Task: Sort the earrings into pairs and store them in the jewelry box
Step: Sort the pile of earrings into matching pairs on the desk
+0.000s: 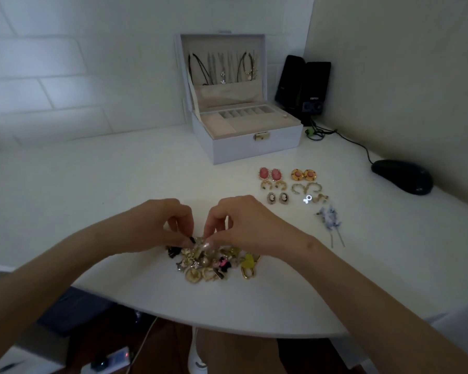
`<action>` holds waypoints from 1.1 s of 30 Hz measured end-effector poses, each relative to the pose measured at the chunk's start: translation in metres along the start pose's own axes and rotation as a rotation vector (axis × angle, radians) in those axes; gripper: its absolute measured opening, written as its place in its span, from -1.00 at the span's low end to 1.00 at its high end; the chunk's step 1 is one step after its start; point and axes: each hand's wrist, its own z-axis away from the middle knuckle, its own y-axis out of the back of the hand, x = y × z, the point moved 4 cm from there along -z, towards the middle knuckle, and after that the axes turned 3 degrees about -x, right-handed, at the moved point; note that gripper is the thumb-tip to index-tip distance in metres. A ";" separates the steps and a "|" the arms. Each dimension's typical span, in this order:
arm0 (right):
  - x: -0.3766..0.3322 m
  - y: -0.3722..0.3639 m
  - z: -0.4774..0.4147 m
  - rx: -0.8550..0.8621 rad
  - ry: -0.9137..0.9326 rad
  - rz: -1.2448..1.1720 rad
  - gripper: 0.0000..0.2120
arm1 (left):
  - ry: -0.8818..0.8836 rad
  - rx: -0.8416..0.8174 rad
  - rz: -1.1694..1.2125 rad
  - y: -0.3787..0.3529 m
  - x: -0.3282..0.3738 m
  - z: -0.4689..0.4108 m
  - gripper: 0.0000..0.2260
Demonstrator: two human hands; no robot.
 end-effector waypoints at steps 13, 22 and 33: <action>0.003 -0.003 0.017 -0.179 0.079 0.088 -0.87 | -0.011 0.228 0.282 0.024 -0.008 0.003 -0.96; 0.001 0.001 0.004 0.021 0.047 -0.051 -0.96 | 0.003 0.345 0.437 0.029 -0.005 0.002 -0.91; -0.007 -0.002 -0.003 -0.177 0.057 -0.028 -0.85 | 0.072 0.457 0.349 0.031 -0.013 0.007 -0.93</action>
